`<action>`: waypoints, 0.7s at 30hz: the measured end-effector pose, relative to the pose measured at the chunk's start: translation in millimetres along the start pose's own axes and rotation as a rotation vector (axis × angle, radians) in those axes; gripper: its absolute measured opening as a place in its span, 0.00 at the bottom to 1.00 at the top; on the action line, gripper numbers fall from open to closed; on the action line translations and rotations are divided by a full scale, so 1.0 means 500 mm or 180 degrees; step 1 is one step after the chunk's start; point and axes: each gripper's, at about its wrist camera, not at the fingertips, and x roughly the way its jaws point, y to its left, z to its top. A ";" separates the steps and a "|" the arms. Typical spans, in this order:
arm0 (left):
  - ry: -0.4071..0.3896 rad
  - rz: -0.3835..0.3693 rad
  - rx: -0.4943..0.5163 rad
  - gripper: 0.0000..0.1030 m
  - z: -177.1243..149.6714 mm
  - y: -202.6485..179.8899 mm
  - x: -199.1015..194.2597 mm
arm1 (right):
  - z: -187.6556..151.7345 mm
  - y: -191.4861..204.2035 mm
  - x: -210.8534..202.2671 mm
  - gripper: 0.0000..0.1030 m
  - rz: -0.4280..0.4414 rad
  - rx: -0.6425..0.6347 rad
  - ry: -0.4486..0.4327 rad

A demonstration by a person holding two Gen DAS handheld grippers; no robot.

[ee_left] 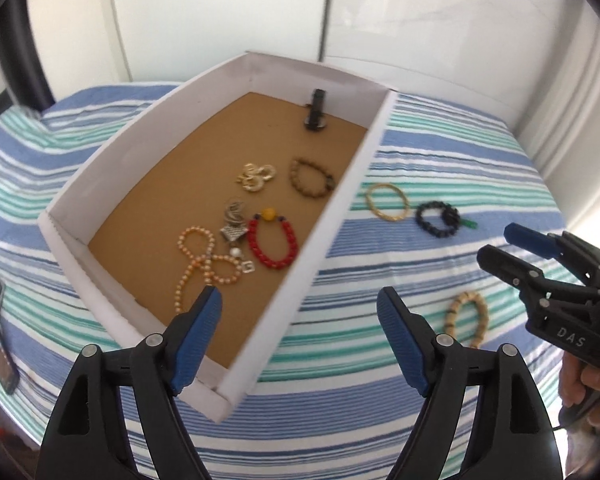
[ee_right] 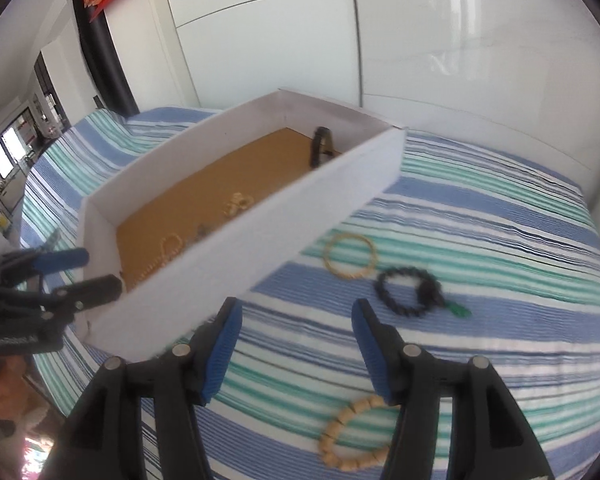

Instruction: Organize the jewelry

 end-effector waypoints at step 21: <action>0.0220 -0.0179 0.0386 0.80 -0.090 -0.136 0.024 | -0.196 -0.160 -0.114 0.57 -0.0443 0.0858 0.0035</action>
